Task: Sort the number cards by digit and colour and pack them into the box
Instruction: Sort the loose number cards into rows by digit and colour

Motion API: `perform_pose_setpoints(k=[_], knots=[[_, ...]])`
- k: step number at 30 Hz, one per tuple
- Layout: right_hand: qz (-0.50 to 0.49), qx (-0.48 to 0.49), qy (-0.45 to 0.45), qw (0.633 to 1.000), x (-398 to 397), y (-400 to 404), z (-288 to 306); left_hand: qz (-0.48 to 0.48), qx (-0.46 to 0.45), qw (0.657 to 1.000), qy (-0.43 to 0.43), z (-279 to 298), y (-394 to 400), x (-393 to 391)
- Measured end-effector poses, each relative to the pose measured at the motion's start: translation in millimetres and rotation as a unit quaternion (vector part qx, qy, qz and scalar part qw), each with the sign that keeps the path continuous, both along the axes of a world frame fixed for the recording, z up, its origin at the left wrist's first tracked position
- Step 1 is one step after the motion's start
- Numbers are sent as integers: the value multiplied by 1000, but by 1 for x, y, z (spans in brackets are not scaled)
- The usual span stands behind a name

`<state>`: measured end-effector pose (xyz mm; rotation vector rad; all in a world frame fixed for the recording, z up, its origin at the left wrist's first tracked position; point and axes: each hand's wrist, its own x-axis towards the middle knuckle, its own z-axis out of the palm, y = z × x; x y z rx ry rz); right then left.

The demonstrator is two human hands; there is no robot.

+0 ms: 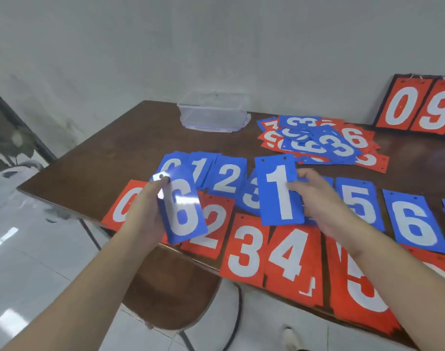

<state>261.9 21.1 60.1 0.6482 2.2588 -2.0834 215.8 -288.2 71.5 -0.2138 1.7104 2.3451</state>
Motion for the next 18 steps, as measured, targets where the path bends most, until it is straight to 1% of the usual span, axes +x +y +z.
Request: perform_pose_setpoints(k=[3,5,7,10,12,16,18], knots=[[22,45,2,999,-2,-33,-7,42,1,999,-8,-5,-33,16],[44,63,-7,997,-4,-57,-9,75,2,997,-22,-8,-55,22],[70,71,-12,995,-12,-77,-15,104,-15,994,-16,-9,-76,26],[100,78,-3,992,-26,-103,-17,112,-29,993,-15,-12,-100,37],[100,83,-4,992,-35,-115,-19,103,-7,994,-21,-11,-111,46],[88,33,11,996,-51,-134,-13,119,1,993,-21,-10,-127,45],[93,45,26,994,-63,-138,-9,121,-1,993,-12,-8,-127,40]])
